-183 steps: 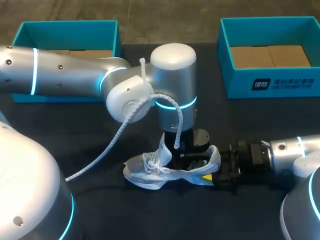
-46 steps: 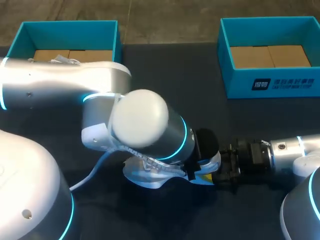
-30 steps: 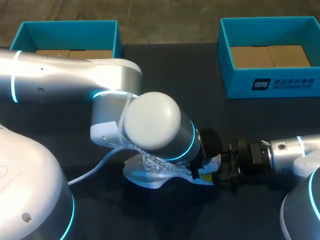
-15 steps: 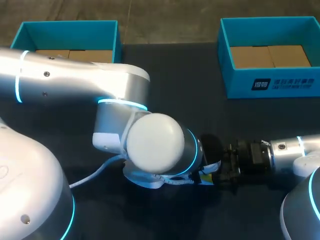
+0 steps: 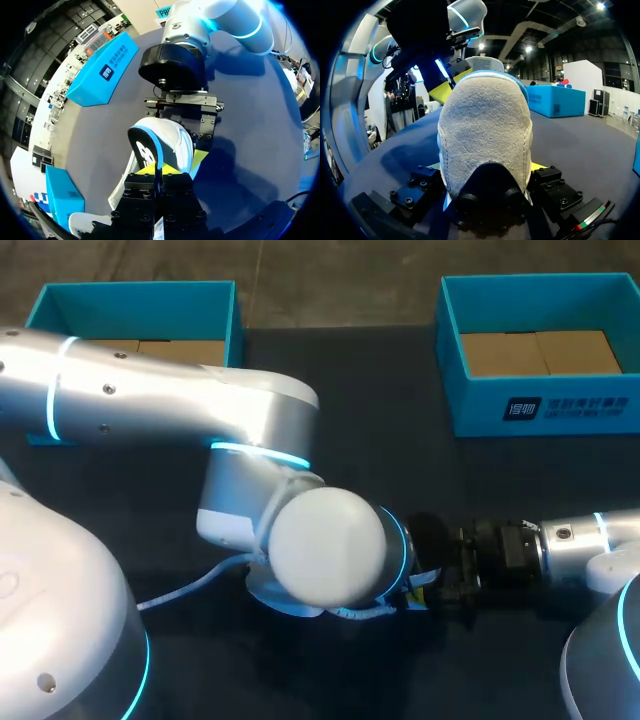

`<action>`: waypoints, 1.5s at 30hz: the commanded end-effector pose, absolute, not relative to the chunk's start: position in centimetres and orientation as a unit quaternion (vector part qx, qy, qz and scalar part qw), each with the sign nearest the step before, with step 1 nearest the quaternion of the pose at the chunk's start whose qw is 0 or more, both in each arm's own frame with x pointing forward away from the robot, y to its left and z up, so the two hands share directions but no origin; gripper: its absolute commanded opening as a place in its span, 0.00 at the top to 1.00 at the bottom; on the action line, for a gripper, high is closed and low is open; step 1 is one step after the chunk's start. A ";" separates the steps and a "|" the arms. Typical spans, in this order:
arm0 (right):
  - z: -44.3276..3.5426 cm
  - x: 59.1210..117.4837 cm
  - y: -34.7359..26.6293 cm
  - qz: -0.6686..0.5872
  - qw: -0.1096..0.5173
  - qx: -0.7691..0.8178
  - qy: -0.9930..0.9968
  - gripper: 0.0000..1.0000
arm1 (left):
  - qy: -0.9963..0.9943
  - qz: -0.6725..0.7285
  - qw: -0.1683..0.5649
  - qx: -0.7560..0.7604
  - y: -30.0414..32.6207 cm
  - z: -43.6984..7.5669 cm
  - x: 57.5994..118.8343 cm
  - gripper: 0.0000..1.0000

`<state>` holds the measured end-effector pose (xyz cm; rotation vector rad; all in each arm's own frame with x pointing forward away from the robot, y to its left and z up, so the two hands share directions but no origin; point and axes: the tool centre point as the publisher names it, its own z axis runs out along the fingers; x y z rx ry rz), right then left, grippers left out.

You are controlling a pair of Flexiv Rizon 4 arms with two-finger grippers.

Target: Take the shoe out of the shoebox, open the shoe tongue, remove and reinsert the insole, then place the shoe into the shoebox

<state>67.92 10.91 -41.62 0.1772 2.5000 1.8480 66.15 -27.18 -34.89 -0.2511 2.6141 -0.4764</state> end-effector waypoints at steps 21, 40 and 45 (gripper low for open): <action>-41.7 67.9 11.0 0.592 0.014 0.058 0.804 1.00 | 0.943 -0.201 0.242 -0.106 -28.2 -32.0 67.8 1.00; -41.7 67.9 11.0 0.592 0.014 0.058 0.804 1.00 | 0.939 -0.213 0.246 -0.108 -27.4 -34.0 67.4 0.74; -41.7 67.9 11.0 0.592 0.014 0.058 0.804 1.00 | 0.941 -0.212 0.240 -0.107 -27.2 -34.7 67.7 0.68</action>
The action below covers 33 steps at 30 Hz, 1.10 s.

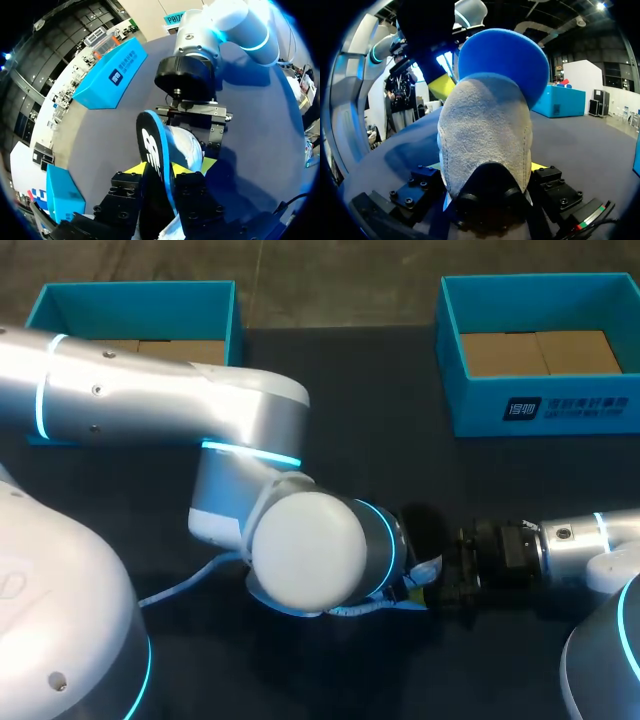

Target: Take the shoe out of the shoebox, open the shoe tongue, remove and reinsert the insole, then place the shoe into the shoebox

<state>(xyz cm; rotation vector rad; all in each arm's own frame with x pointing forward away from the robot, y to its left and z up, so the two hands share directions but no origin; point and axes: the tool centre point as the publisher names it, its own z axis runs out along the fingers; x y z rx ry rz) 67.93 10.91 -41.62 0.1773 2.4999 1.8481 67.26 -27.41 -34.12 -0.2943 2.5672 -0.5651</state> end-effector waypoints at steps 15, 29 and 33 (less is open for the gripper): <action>-41.7 67.9 11.0 0.592 0.014 0.058 0.804 1.00 | 0.941 -0.213 0.242 -0.100 -27.8 -35.9 67.8 0.71; -41.7 67.9 11.0 0.592 0.014 0.058 0.804 1.00 | 0.943 -0.209 0.236 -0.111 -27.8 -36.0 68.9 1.00; -41.7 67.9 11.0 0.592 0.014 0.058 0.804 1.00 | 0.943 -0.215 0.228 -0.109 -27.5 -35.6 68.5 1.00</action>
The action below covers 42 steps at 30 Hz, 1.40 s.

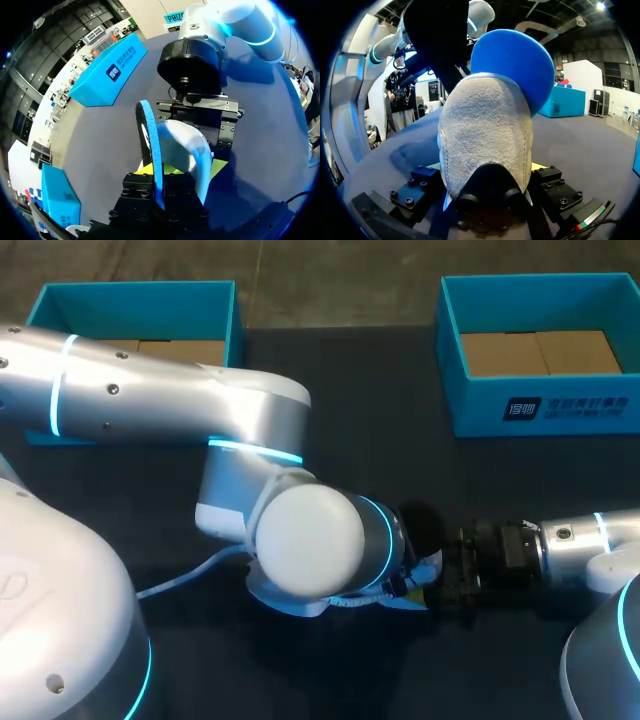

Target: Take the shoe out of the shoebox, open the shoe tongue, remove and reinsert the insole, then place the shoe into the shoebox

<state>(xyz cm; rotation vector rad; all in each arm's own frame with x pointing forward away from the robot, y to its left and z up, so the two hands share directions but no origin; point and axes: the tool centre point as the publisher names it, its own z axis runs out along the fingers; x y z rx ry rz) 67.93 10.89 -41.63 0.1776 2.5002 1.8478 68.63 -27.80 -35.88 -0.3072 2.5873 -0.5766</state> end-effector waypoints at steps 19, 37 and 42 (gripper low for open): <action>-41.7 67.9 11.0 0.592 0.014 0.058 0.804 1.00 | 0.946 -0.277 0.139 -0.099 -28.5 -29.7 66.9 1.00; -41.7 67.9 11.0 0.592 0.014 0.058 0.804 1.00 | 0.951 -0.296 -0.013 -0.091 -30.6 -22.9 66.9 1.00; -41.7 67.9 11.0 0.592 0.014 0.058 0.804 1.00 | 0.938 -0.326 -0.075 -0.087 -30.7 -21.7 67.6 1.00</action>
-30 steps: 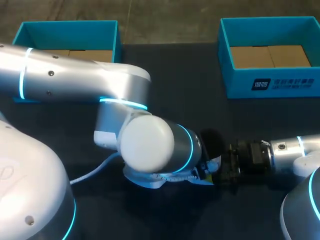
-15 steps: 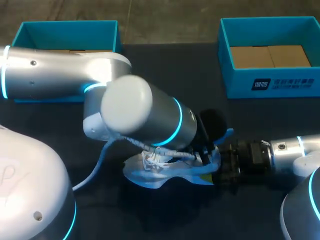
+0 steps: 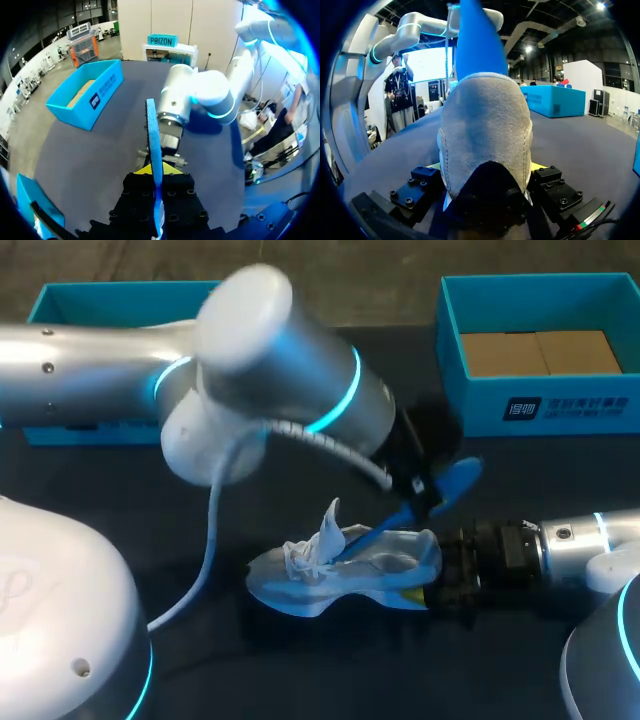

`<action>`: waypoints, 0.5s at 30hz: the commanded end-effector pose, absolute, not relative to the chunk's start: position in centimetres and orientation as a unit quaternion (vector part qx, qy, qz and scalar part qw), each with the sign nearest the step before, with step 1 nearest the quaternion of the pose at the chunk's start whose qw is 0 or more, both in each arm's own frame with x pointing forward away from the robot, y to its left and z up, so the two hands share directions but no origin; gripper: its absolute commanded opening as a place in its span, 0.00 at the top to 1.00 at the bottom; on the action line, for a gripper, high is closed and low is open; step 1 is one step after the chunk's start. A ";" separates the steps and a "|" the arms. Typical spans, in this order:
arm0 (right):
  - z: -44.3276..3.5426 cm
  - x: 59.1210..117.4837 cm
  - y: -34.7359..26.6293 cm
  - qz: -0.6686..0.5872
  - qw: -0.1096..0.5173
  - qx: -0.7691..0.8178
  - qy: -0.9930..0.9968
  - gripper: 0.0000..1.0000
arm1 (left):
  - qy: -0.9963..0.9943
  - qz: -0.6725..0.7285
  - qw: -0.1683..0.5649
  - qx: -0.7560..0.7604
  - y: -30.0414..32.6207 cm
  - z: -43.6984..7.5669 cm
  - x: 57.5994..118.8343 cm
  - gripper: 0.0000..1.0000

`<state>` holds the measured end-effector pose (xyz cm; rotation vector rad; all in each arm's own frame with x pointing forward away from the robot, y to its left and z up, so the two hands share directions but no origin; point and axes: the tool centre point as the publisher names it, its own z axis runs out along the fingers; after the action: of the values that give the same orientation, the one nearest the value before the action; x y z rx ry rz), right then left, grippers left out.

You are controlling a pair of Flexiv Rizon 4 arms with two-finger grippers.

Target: Take the shoe out of the shoebox, open the shoe tongue, remove and reinsert the insole, then place the shoe into the shoebox

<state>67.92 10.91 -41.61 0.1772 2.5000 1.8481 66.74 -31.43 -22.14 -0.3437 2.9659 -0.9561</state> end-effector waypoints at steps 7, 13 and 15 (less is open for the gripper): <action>-41.7 67.9 11.0 0.592 0.014 0.058 0.804 1.00 | 0.919 -0.367 -0.130 -0.066 -30.6 -19.3 67.3 1.00; -41.7 67.9 11.0 0.592 0.014 0.058 0.804 1.00 | 0.894 -0.421 -0.147 -0.045 -29.4 -14.7 65.9 1.00; -41.7 67.9 11.0 0.592 0.014 0.058 0.804 1.00 | 0.894 -0.421 -0.147 -0.045 -29.4 -14.7 65.9 1.00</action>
<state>67.92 10.91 -41.61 0.1773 2.5000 1.8481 65.92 -31.93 -15.33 -0.1782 3.1048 -1.3999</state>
